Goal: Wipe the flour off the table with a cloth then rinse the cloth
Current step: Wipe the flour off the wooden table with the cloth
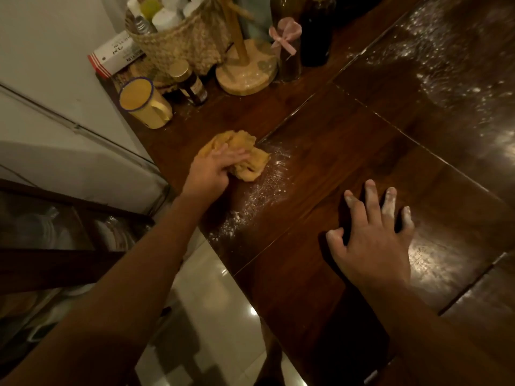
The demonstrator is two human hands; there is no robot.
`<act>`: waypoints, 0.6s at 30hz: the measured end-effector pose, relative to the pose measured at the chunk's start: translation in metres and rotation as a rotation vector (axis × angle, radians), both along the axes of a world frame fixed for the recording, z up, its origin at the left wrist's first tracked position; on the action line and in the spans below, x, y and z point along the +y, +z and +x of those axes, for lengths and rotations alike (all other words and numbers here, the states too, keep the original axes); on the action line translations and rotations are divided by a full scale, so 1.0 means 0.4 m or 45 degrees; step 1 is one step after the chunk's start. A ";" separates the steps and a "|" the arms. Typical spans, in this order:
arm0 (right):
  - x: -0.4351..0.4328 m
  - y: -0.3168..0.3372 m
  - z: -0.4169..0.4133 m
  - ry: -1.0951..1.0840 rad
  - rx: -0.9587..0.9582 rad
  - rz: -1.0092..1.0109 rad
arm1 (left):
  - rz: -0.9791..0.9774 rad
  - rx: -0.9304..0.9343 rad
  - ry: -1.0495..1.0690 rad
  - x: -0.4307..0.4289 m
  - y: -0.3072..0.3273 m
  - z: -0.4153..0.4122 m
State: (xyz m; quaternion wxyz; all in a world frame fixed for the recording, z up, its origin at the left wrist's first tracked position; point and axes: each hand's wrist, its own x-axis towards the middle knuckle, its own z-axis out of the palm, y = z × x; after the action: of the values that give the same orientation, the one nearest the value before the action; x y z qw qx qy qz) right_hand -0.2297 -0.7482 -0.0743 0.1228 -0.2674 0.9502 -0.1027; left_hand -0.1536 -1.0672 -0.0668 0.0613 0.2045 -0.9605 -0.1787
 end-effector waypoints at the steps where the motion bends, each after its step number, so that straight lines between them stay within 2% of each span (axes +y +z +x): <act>1: -0.001 0.000 -0.001 0.000 0.001 -0.003 | 0.037 -0.024 0.117 -0.022 0.008 -0.030; 4: 0.000 -0.001 0.002 0.000 0.003 -0.002 | 0.002 -0.080 0.514 -0.021 0.013 -0.149; 6: 0.002 -0.003 0.000 0.001 0.010 0.010 | -0.031 -0.066 0.533 0.046 0.007 -0.212; 10: 0.002 -0.002 -0.001 -0.009 0.005 0.013 | -0.021 -0.067 0.138 0.157 0.002 -0.186; 12: 0.000 -0.003 -0.001 -0.018 0.001 -0.001 | 0.122 -0.043 -0.120 0.144 0.010 -0.138; 13: 0.000 -0.004 0.000 -0.017 -0.002 -0.005 | 0.202 -0.046 -0.168 0.122 0.013 -0.122; 15: 0.000 -0.005 -0.004 -0.021 -0.010 -0.012 | 0.311 -0.007 -0.014 0.087 0.017 -0.126; 18: 0.002 -0.005 -0.004 -0.017 -0.019 -0.011 | 0.186 0.009 0.314 0.137 0.022 -0.193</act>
State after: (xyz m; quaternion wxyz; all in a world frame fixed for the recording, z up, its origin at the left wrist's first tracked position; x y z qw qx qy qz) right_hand -0.2312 -0.7474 -0.0762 0.1279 -0.2606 0.9506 -0.1098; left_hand -0.2308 -1.0122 -0.0580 0.0712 0.3243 -0.9122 -0.2401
